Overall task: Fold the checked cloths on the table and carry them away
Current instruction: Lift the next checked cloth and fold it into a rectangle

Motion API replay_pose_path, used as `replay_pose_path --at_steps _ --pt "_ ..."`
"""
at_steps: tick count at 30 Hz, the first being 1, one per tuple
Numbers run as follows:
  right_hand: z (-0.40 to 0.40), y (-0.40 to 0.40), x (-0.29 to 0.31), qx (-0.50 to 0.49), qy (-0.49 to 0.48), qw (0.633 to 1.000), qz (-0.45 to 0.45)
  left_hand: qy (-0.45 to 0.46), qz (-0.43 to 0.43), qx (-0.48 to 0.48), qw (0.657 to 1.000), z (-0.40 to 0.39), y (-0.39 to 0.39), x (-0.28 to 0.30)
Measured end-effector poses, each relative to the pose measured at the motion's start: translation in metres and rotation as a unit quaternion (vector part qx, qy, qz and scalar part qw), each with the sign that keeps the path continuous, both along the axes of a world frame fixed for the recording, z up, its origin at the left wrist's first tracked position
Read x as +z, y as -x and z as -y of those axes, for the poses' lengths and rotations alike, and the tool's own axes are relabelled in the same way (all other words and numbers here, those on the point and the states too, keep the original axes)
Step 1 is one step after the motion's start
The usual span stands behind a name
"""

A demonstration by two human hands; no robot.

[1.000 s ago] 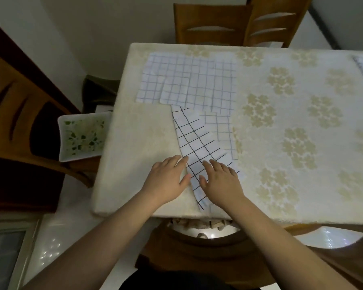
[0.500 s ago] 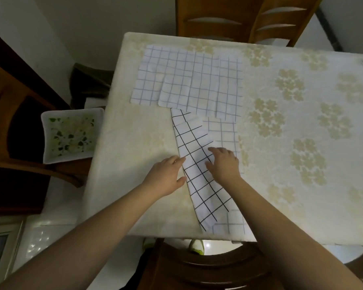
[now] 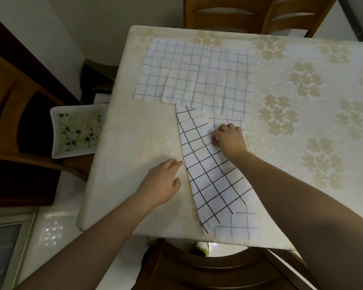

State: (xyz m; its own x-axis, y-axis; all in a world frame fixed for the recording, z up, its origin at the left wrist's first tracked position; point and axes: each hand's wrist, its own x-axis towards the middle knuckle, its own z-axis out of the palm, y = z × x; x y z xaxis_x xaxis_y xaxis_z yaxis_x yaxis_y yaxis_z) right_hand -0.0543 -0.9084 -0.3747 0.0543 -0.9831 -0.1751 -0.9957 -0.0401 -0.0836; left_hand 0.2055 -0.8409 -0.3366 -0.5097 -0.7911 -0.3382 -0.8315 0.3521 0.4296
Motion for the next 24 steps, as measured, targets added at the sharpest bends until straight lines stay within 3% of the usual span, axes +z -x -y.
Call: replay_pose_path --at_steps 6,13,24 --pt "-0.009 0.004 0.01 0.062 0.063 0.996 -0.004 0.013 -0.003 0.004 1.0 -0.005 -0.006 -0.003" --pt "-0.034 0.007 0.058 0.191 0.178 0.965 -0.007 0.038 -0.016 0.023 0.999 -0.011 -0.028 0.0" --pt "-0.078 -0.034 0.158 0.235 0.261 0.934 -0.06 0.125 -0.141 -0.017 0.982 -0.001 -0.005 0.055"
